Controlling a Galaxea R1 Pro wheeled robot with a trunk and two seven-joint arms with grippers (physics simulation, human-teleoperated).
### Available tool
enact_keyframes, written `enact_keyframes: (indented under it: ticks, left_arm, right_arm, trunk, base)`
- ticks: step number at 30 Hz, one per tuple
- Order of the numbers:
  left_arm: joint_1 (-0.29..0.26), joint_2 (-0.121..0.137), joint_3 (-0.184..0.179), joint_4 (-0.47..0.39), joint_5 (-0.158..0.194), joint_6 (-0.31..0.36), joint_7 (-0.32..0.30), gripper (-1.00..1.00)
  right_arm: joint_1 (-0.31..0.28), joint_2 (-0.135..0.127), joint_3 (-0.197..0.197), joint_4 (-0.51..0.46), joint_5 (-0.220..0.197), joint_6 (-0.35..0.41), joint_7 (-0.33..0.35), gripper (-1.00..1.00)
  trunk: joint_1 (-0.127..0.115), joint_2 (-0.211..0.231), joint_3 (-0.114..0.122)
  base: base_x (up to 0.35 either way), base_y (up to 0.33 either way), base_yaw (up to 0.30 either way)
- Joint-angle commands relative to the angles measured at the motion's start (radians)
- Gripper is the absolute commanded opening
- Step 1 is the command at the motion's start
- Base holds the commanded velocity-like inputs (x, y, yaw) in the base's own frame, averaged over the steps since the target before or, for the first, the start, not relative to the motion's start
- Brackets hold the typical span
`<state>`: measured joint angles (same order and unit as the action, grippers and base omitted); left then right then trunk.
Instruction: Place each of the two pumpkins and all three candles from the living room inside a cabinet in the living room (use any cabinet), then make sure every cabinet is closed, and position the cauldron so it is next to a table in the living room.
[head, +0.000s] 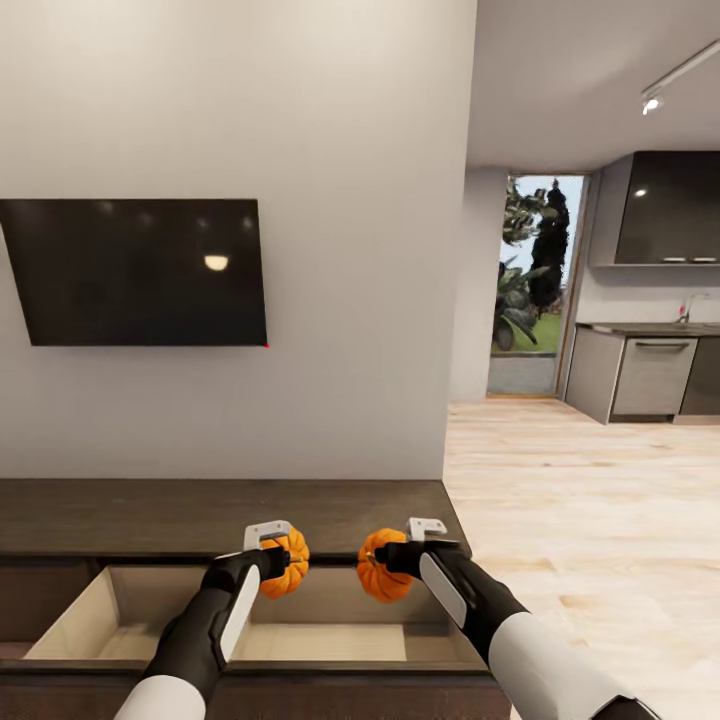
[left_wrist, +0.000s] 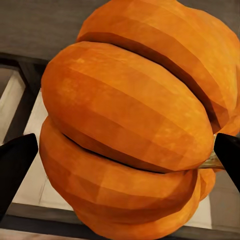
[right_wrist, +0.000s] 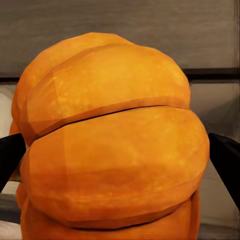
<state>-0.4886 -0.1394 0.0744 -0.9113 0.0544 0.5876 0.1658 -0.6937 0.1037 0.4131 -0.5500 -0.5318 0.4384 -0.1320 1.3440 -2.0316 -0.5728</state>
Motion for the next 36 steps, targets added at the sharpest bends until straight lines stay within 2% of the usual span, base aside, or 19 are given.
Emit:
enact_keyframes:
  ticks: [1,6,30,36]
  left_arm:
    - [-0.001,-0.002,-0.003,-0.002,0.004,0.005,0.005,-1.0]
    - [-0.001,-0.003,-0.011,-0.007,0.004,0.006,0.002,-1.0]
    - [-0.001,0.0,-0.016,-0.012,0.004,0.01,-0.007,-1.0]
    - [-0.001,0.0,-0.016,-0.012,0.004,0.012,-0.009,-1.0]
  right_arm:
    - [-0.001,0.005,0.006,-0.002,-0.011,0.003,-0.032,-1.0]
    - [-0.001,0.017,0.007,-0.002,-0.011,0.003,-0.061,-1.0]
    - [-0.001,0.018,0.007,-0.002,-0.011,0.023,-0.064,-1.0]
    - [-0.001,0.018,0.007,-0.002,-0.011,0.023,-0.064,-1.0]
  trunk:
    - [0.004,-0.008,-0.004]
    - [0.023,-0.043,-0.02]
    - [0.115,-0.211,-0.095]
    - [0.115,-0.211,-0.095]
  base:
    - [0.0,0.0,0.0]
    - [0.0,0.0,0.0]
    - [0.0,0.0,0.0]
    - [0.0,0.0,0.0]
